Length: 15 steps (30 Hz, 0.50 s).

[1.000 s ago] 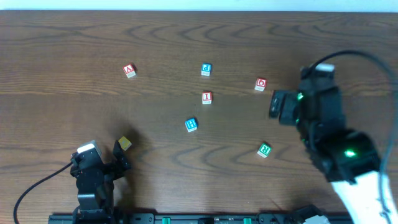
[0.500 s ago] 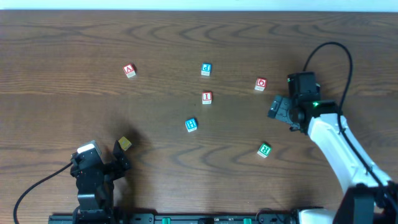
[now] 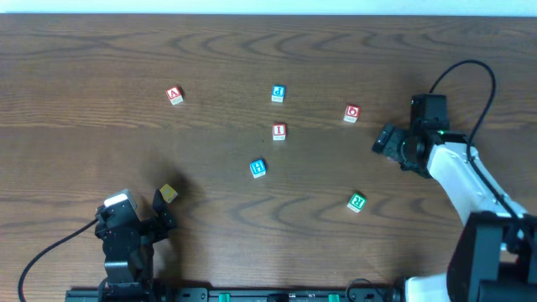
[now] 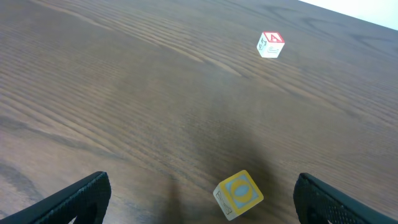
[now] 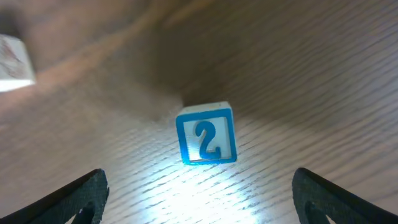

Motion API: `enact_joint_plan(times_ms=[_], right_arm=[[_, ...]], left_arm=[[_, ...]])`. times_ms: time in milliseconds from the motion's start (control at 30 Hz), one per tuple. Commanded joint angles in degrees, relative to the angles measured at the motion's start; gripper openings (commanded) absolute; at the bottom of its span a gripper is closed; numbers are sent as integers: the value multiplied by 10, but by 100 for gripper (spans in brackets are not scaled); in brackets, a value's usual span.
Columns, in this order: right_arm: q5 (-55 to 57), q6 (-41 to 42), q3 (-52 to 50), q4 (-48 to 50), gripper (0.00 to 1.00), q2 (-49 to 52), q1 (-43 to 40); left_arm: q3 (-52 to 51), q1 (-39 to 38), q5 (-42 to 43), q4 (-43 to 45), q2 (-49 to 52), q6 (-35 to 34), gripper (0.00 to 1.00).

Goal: Spell out Ai2
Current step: 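Lower the right gripper and grasp the blue-bordered 2 block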

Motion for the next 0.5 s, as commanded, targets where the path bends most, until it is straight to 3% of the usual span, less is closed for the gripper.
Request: enact_joint_plan(times_ms=[0, 467], right_arm=[[-8, -25, 7, -1, 92, 18, -3], [12, -31, 9, 8, 74, 37, -3]], left_arm=[[-8, 2, -4, 1, -3, -4, 95], [-8, 2, -4, 1, -3, -4, 95]])
